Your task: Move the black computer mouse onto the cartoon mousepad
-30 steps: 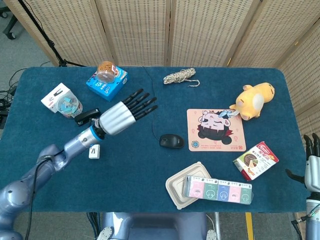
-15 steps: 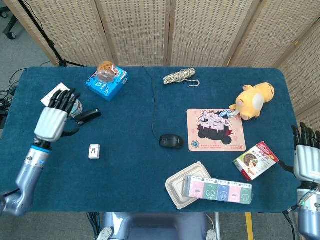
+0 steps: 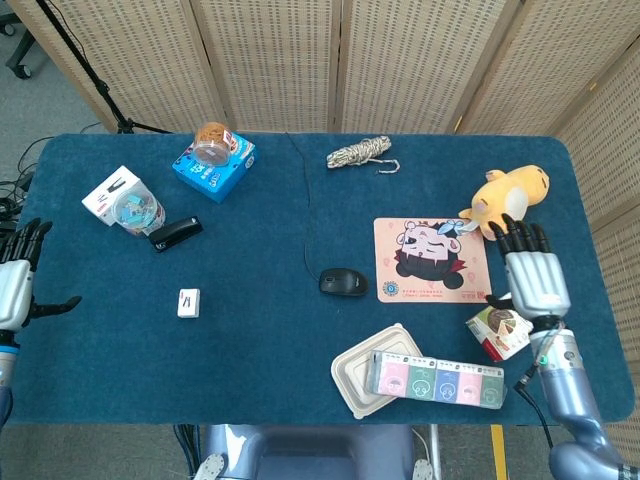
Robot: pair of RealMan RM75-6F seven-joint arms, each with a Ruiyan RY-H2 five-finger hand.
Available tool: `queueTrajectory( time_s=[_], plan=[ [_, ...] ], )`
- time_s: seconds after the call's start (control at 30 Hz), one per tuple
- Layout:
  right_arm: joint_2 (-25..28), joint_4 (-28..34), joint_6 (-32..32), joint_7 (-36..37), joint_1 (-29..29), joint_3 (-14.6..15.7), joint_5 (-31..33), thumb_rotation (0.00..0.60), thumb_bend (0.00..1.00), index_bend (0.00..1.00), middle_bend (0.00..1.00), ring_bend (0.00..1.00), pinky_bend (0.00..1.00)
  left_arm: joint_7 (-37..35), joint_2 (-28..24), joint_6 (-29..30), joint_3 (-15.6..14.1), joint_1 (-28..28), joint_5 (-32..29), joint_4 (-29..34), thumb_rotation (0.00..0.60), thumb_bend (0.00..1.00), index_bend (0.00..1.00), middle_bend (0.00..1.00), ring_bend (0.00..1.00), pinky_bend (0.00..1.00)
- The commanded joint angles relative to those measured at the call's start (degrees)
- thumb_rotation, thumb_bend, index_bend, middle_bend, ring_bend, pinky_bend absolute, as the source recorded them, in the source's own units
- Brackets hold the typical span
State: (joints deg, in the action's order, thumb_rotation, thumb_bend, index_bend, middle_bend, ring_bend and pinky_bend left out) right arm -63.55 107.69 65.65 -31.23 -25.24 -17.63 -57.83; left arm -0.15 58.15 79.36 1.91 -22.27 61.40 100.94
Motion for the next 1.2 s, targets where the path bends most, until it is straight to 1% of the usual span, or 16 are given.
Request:
queueTrajectory(
  time_s=[0.03, 0.1, 0.23, 0.3, 0.47, 0.57, 0.73, 0.8, 0.9, 1.07, 1.2],
  plan=[
    [-2.1, 0.6, -5.2, -3.4, -6.5, -1.9, 6.1, 0.6, 0.0, 0.0, 0.0, 0.0, 0.0, -0.3, -0.5, -0.2, 1.1, 0.8, -0.5, 0.4, 0.6, 0.0, 0.0, 0.0, 0.0, 0.0],
    [-3.6, 0.0, -6.8, -5.0, -9.5, -2.2, 8.5, 0.6, 0.0, 0.0, 0.0, 0.0, 0.0, -1.2, -1.0, -0.4, 1.6, 1.4, 0.0, 0.5, 0.6, 0.0, 0.0, 0.0, 0.0, 0.0],
    [-6.7, -1.3, -9.3, -7.0, -14.2, -1.6, 12.5, 0.6, 0.0, 0.0, 0.0, 0.0, 0.0, -2.7, -1.8, -0.6, 2.4, 2.4, 1.0, 0.3, 0.6, 0.0, 0.0, 0.0, 0.0, 0.0],
    [-8.4, -1.8, -10.3, -7.6, -16.1, -1.0, 14.3, 0.6, 0.0, 0.0, 0.0, 0.0, 0.0, -3.4, -1.9, -1.0, 2.9, 2.7, 1.4, 0.0, 0.6, 0.0, 0.0, 0.0, 0.0, 0.0],
    [-13.8, -4.4, -10.9, -9.0, -19.8, 1.7, 17.4, 0.6, 0.0, 0.0, 0.0, 0.0, 0.0, -4.9, -2.4, -3.2, 4.0, 2.9, 1.3, -0.5, 0.6, 0.0, 0.0, 0.0, 0.0, 0.0],
    [-16.8, -6.7, -10.9, -8.5, -21.2, 2.8, 18.0, 0.6, 0.0, 0.0, 0.0, 0.0, 0.0, -5.7, -2.6, -3.5, 4.6, 3.3, 1.7, -0.6, 0.6, 0.0, 0.0, 0.0, 0.0, 0.0],
    [-21.2, -12.0, -10.4, -7.0, -22.7, 4.0, 16.8, 0.6, 0.0, 0.0, 0.0, 0.0, 0.0, -7.1, -3.2, -4.3, 5.3, 4.1, 2.1, -0.8, 0.6, 0.0, 0.0, 0.0, 0.0, 0.0],
    [-22.8, -13.9, -10.1, -6.4, -23.1, 4.6, 15.9, 0.6, 0.0, 0.0, 0.0, 0.0, 0.02, -7.5, -3.3, -4.6, 5.6, 4.3, 2.3, -0.9, 0.6, 0.0, 0.0, 0.0, 0.0, 0.0],
    [-24.9, -16.2, -10.5, -5.6, -23.8, 5.1, 15.5, 0.6, 0.0, 0.0, 0.0, 0.0, 0.07, -7.7, -3.3, -5.2, 6.0, 4.5, 2.4, -1.2, 0.6, 0.0, 0.0, 0.0, 0.0, 0.0],
    [-28.3, -19.7, -11.7, -3.9, -25.1, 4.8, 16.4, 0.6, 0.0, 0.0, 0.0, 0.0, 0.13, -7.7, -3.3, -6.5, 6.5, 4.5, 2.1, -1.4, 0.6, 0.0, 0.0, 0.0, 0.0, 0.0],
    [-31.6, -24.6, -13.3, -2.6, -26.4, 4.4, 18.2, 0.6, 0.0, 0.05, 0.02, 0.0, 0.15, -7.7, -3.4, -7.0, 6.9, 4.7, 2.1, -1.3, 0.6, 0.0, 0.0, 0.0, 0.0, 0.0]
  ],
)
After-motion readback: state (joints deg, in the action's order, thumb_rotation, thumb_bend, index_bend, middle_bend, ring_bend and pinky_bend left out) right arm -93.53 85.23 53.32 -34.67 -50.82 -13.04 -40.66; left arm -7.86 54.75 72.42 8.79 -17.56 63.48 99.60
